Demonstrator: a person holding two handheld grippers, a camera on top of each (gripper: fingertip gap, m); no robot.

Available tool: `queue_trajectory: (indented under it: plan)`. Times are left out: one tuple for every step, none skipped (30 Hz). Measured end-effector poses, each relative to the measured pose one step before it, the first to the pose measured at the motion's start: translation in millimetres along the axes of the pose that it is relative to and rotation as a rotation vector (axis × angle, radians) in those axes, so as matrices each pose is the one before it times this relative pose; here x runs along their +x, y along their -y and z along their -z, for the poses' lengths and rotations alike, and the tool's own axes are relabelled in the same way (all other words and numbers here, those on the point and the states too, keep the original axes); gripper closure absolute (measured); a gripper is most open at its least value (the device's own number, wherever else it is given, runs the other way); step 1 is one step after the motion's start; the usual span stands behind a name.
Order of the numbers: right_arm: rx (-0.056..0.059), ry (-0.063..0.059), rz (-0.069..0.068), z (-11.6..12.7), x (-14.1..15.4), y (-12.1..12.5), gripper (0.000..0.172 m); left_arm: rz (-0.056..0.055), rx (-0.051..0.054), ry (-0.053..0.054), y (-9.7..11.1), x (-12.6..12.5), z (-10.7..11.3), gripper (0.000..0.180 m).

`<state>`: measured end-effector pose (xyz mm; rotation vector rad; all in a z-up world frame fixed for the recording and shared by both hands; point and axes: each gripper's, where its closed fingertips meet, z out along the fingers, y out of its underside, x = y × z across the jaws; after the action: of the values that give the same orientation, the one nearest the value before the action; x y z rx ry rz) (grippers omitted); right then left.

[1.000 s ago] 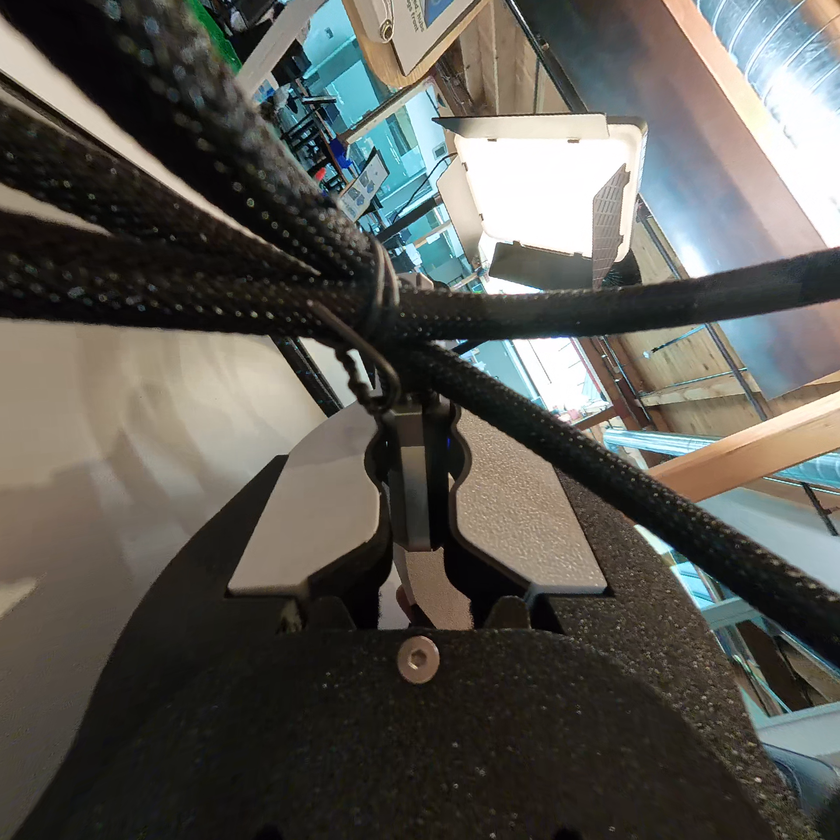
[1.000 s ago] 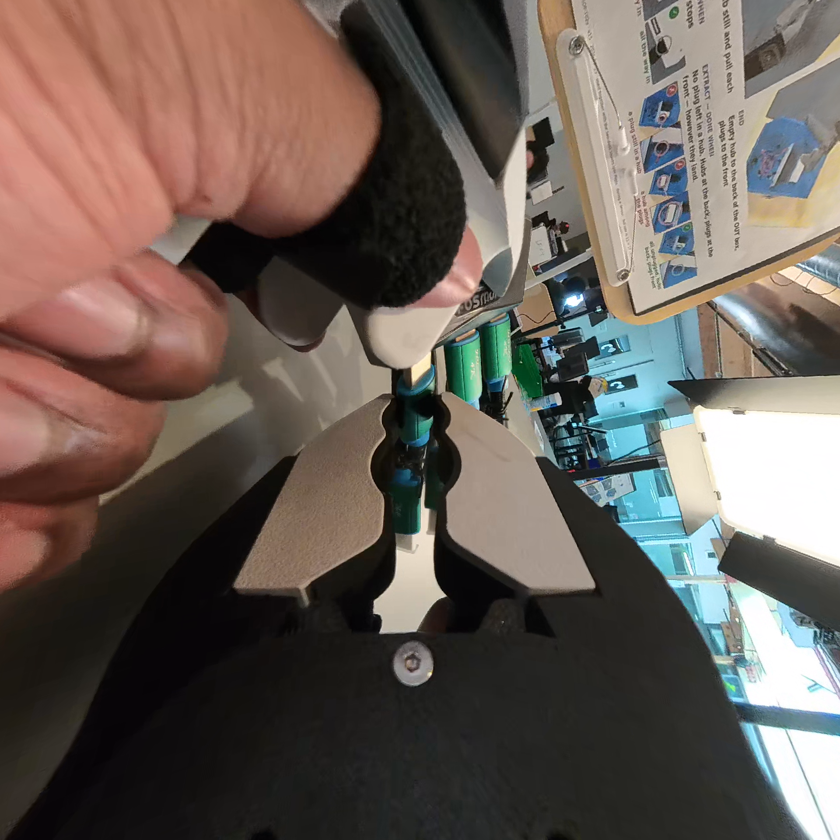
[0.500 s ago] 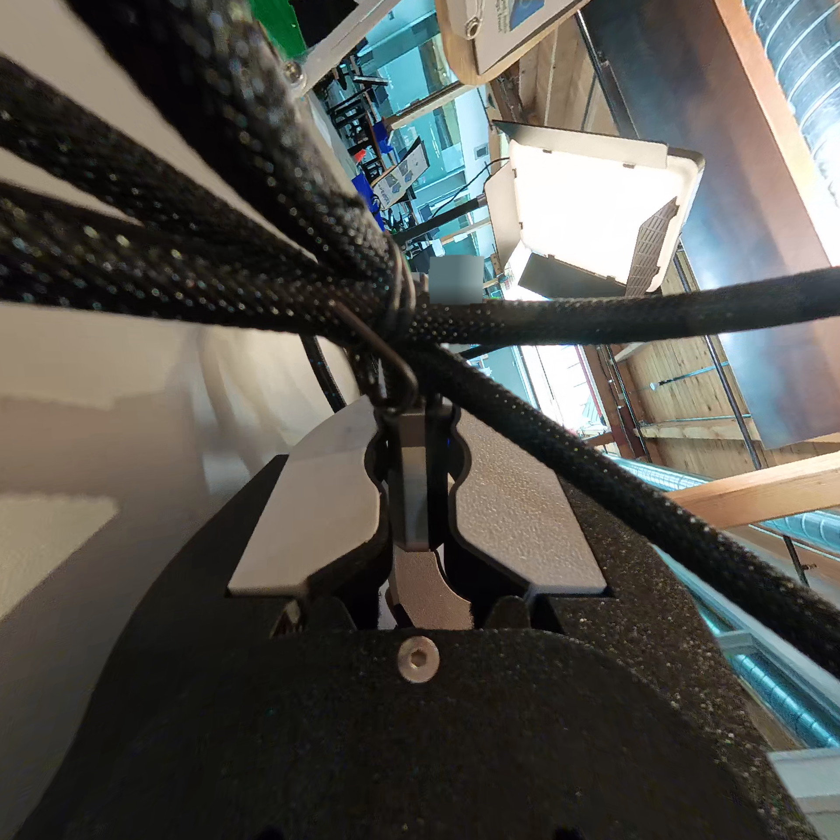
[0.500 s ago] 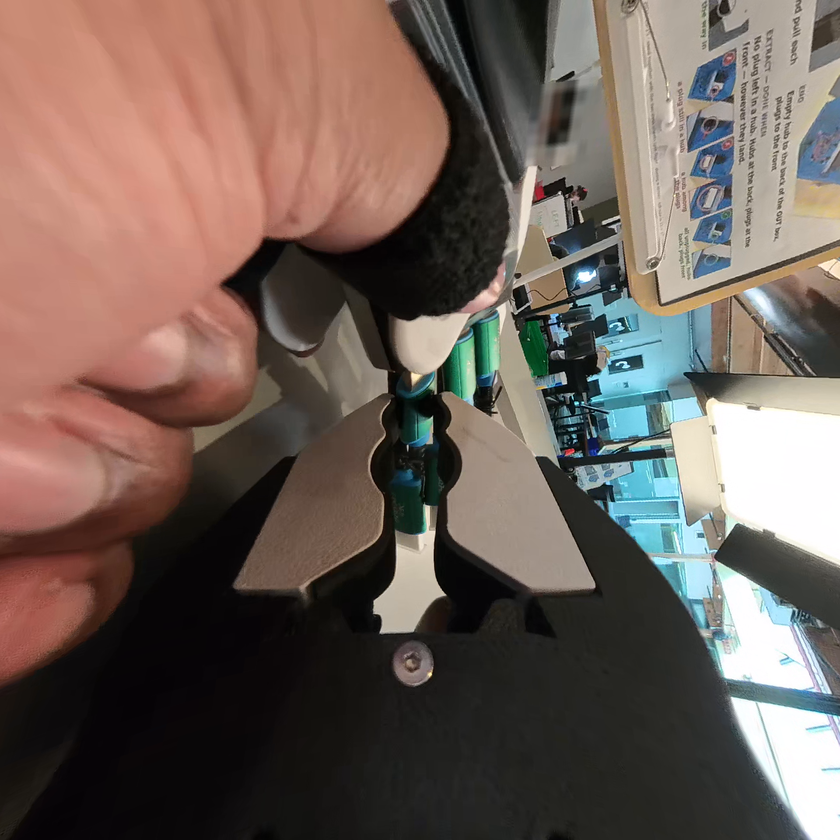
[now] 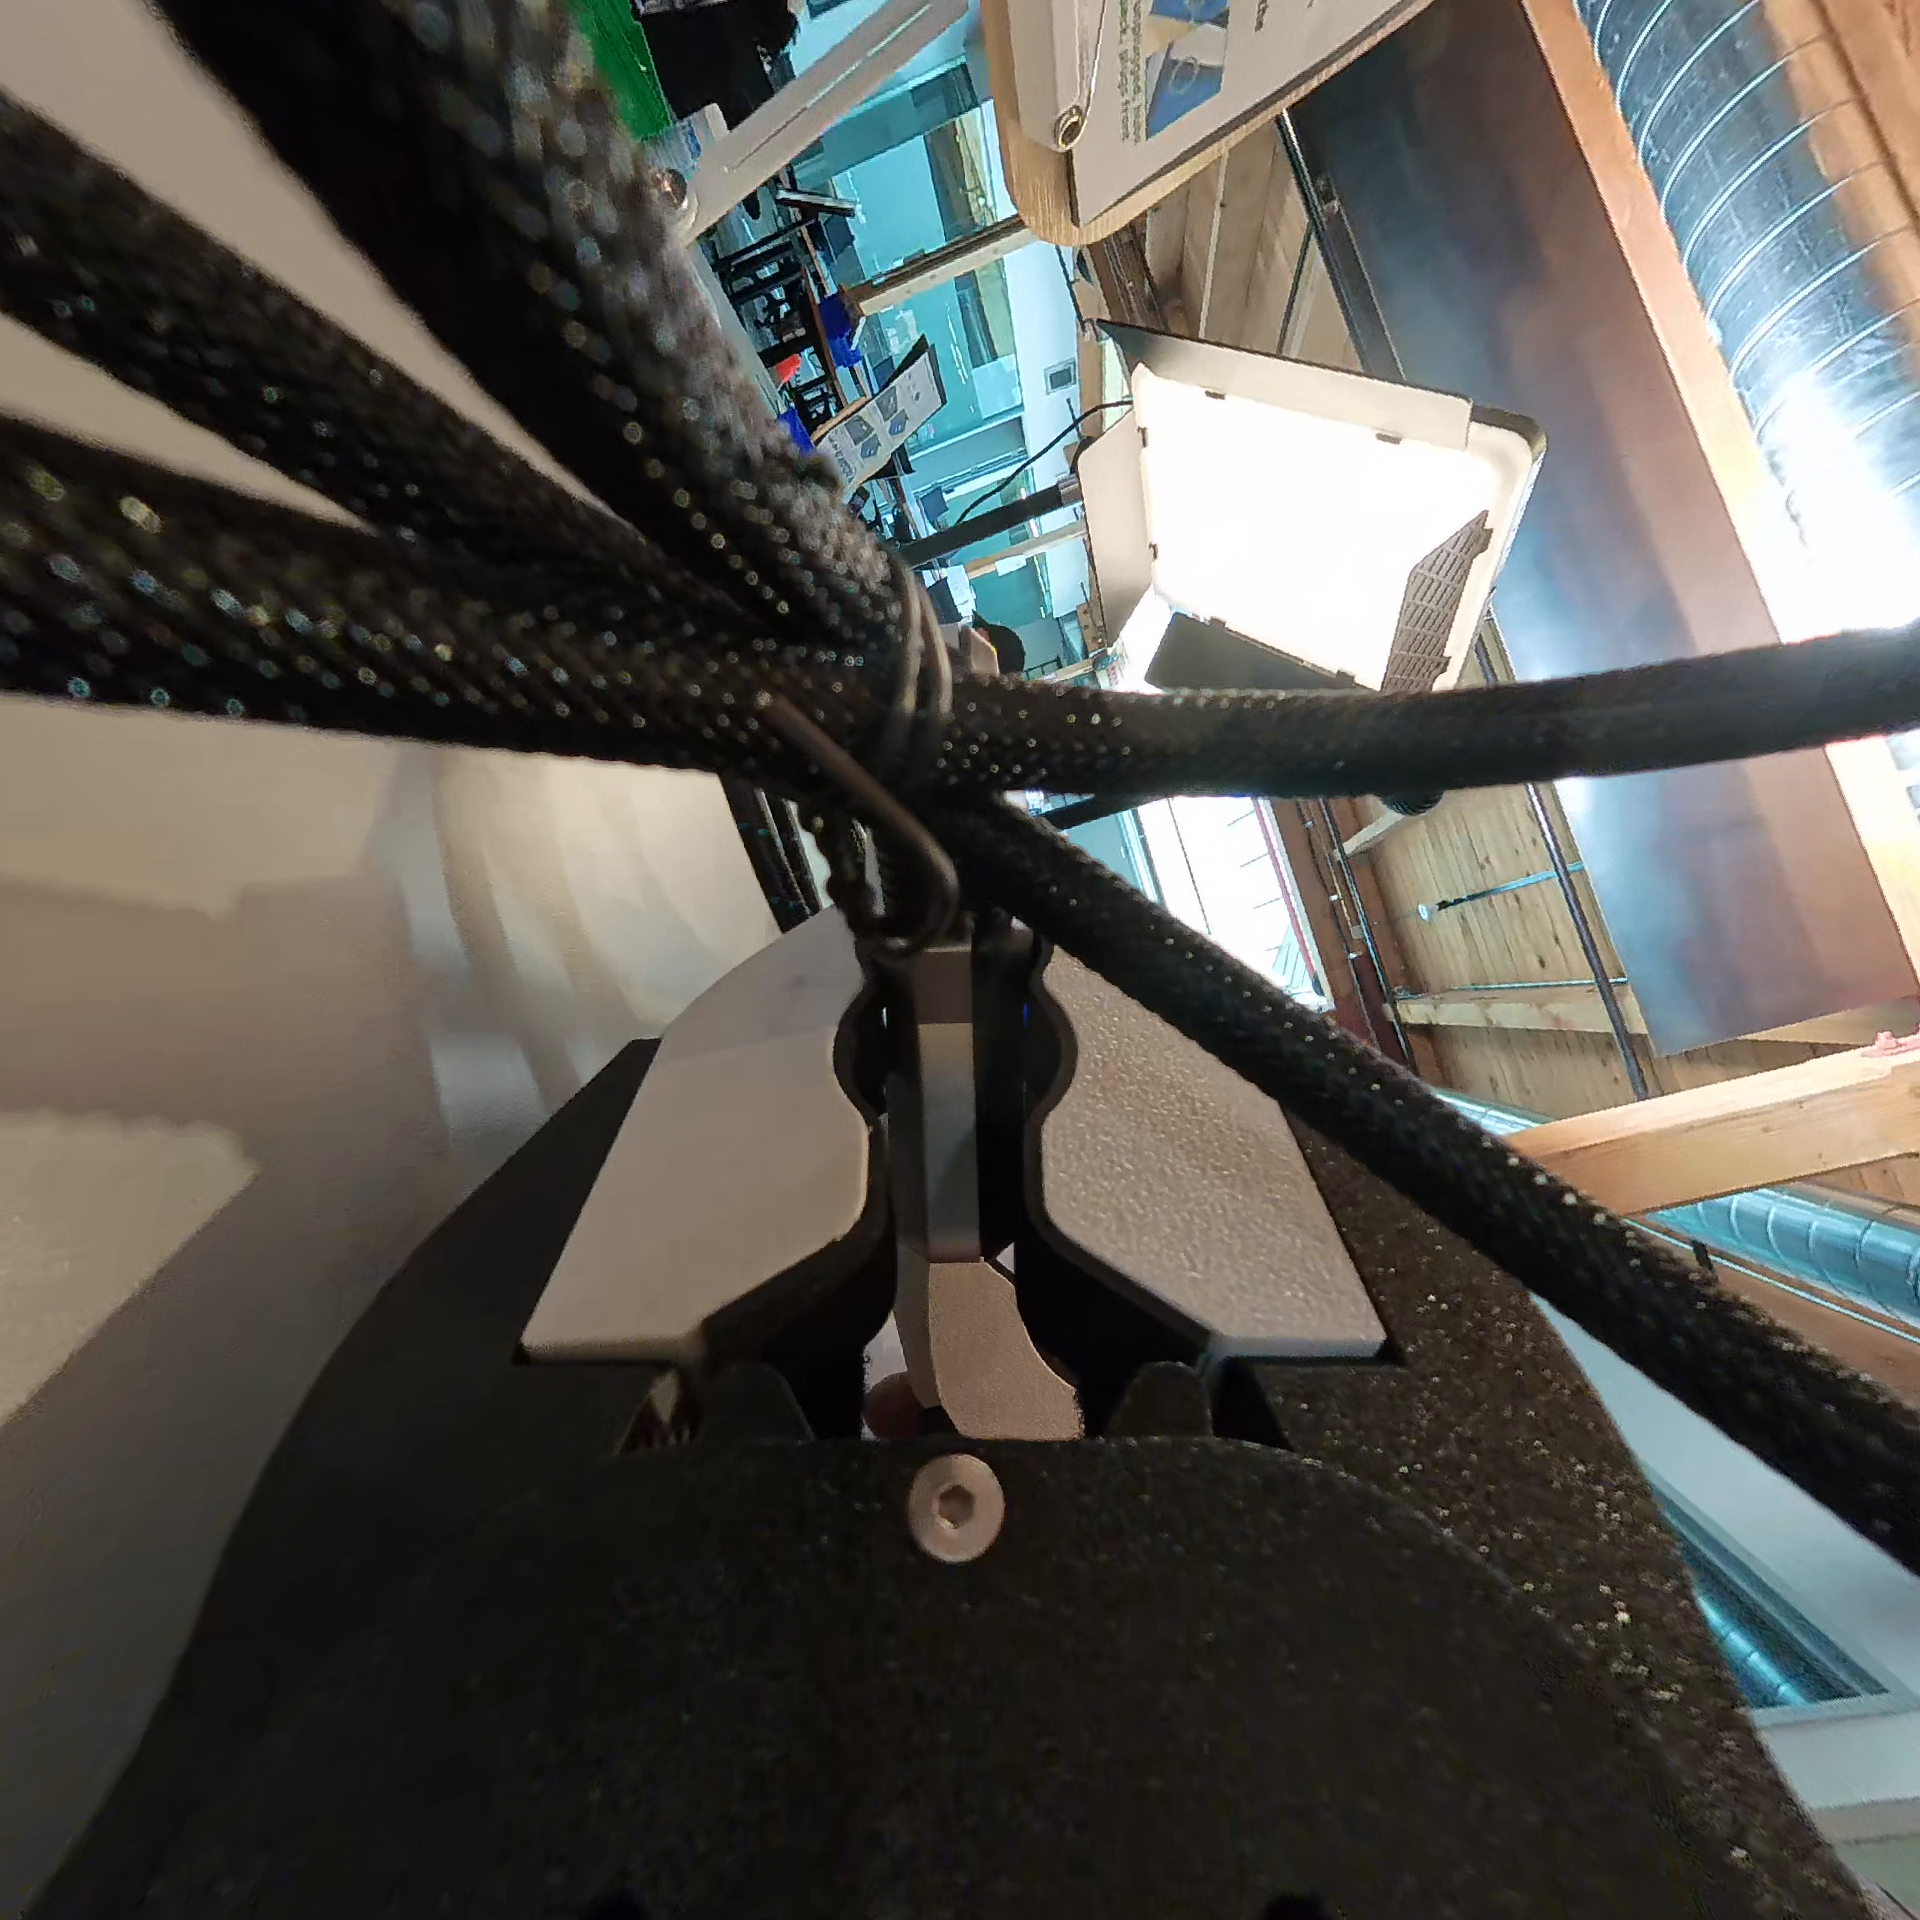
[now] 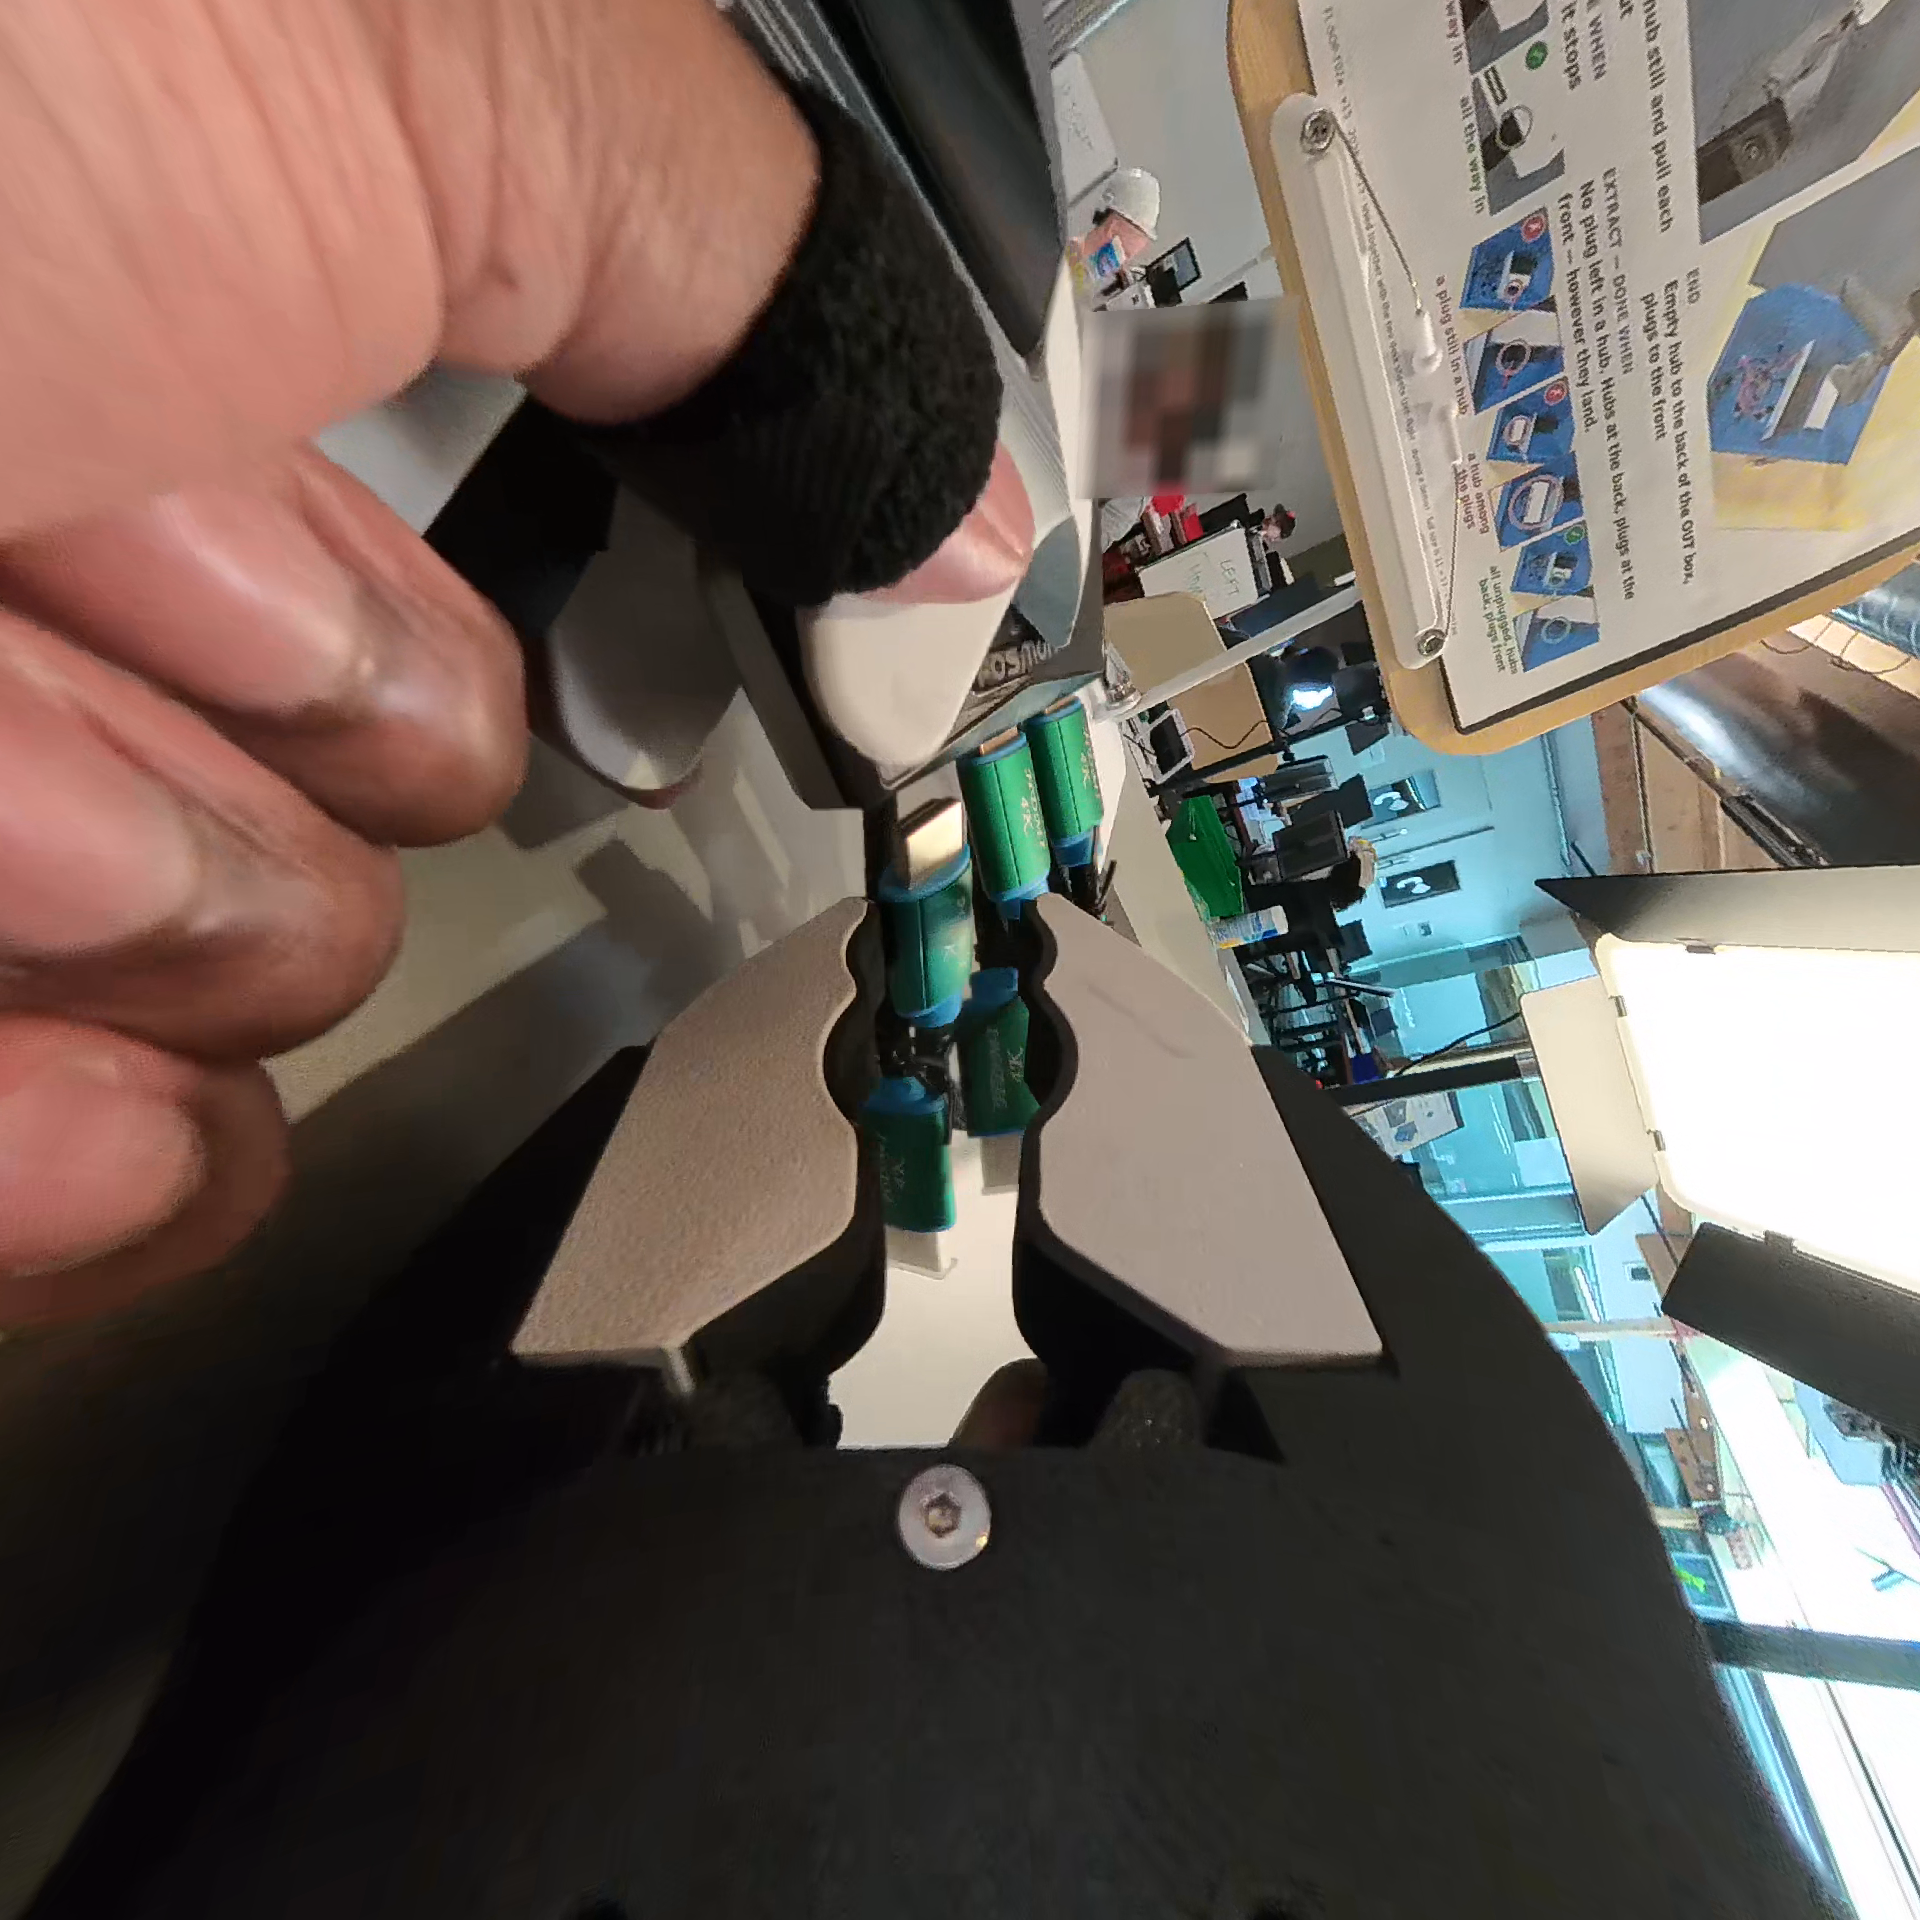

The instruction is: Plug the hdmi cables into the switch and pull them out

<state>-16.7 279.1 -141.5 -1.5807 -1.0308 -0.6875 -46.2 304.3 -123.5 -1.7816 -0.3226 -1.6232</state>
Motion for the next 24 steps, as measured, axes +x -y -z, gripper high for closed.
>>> queue_trajectory:
  plan:
    - [0.0047,0.0032,0.0033,0.7,-0.14,0.16,0.149,0.0122,0.0039,-0.0055,0.93,-0.22,0.65,0.159]
    - [0.0038,0.0047,0.005,0.56,-0.58,0.19,0.151,0.0135,0.0036,-0.0056,1.0,-0.35,0.56,0.159]
    - [0.0008,0.0056,0.0052,0.2,-1.27,-0.1,0.152,0.0116,0.0033,-0.0035,0.88,-0.4,0.48,0.159]
    - [-0.0007,0.0063,0.0045,0.03,-1.61,-0.2,0.154,0.0077,0.0024,-0.0009,0.64,-0.56,0.36,0.159]
    - [-0.0003,0.006,0.0035,-0.27,-1.52,0.0,0.157,0.0024,0.0011,0.0002,0.32,-0.21,0.1,0.159]
    - [0.0002,0.0038,0.0017,-0.15,-0.84,0.12,0.157,-0.003,-0.0013,0.0015,-0.32,0.05,-0.09,0.161]
    - [0.0009,0.0029,0.0001,-0.29,-0.44,0.16,0.157,-0.0076,-0.0041,0.0028,-0.84,0.3,-0.52,0.162]
    - [0.0003,0.0025,0.0006,-0.37,-0.41,0.05,0.157,-0.0128,-0.0056,0.0036,-1.27,0.62,-0.7,0.163]
    - [-0.0007,0.0012,0.001,-0.34,-0.02,0.01,0.157,-0.0172,-0.006,0.0048,-1.54,0.76,-0.72,0.165]
    - [-0.0022,-0.0002,0.0004,-0.3,0.25,-0.14,0.157,-0.0198,-0.0065,0.0071,-1.6,0.73,-0.91,0.164]
    - [-0.0051,-0.0001,0.0012,-0.18,0.32,-0.29,0.157,-0.0204,-0.0055,0.0062,-1.55,0.88,-0.85,0.165]
    - [-0.0071,-0.0002,0.002,-0.39,0.32,-0.84,0.157,-0.0172,-0.0019,0.0028,-0.89,1.11,-0.55,0.165]
    - [-0.0053,-0.0004,0.0012,-0.28,0.39,-0.74,0.157,-0.0113,-0.0016,0.0012,-0.75,0.76,-0.38,0.165]
    - [-0.0057,-0.0008,0.0013,-0.31,0.57,-0.75,0.157,-0.0071,-0.0026,0.0009,-0.67,0.6,-0.48,0.165]
    - [-0.0094,-0.0028,0.0039,-0.33,1.01,-0.81,0.158,-0.0055,-0.0025,-0.0007,-0.7,0.61,-0.54,0.164]
    - [-0.0117,-0.0038,0.0053,-0.22,0.7,-0.9,0.158,-0.0046,-0.0017,-0.0014,-0.63,0.68,-0.6,0.165]
    - [-0.0105,-0.0032,0.0048,-0.18,0.31,-0.74,0.158,-0.0067,0.0002,0.0019,-0.28,0.39,-0.46,0.16]
    - [-0.0095,-0.0004,0.0018,-0.21,-0.18,-0.56,0.158,-0.0085,-0.0013,0.0049,-0.45,0.08,-0.43,0.165]
    - [-0.0098,0.0016,-0.0004,-0.11,-0.38,-0.61,0.158,-0.0106,-0.0009,0.0057,-0.44,0.09,-0.32,0.165]
    - [-0.0068,0.0005,-0.0001,-0.07,-0.06,-0.23,0.158,-0.0142,0.0,0.0048,-0.34,0.41,-0.33,0.165]
    - [-0.0049,-0.0021,0.0009,-0.04,0.32,-0.32,0.158,-0.0175,0.0001,0.0023,-0.13,0.97,-0.4,0.165]
    - [-0.007,-0.0017,0.0015,-0.11,0.25,-0.52,0.158,-0.0208,-0.0028,0.0031,-0.58,1.04,-0.72,0.164]
    - [-0.0073,-0.0018,0.0008,0.14,0.28,-0.62,0.158,-0.0227,-0.0039,0.0037,-0.54,1.01,-0.77,0.165]
    - [-0.0063,-0.0013,-0.0002,0.16,0.15,-0.59,0.158,-0.0236,-0.0036,0.0049,-0.59,0.98,-0.58,0.165]
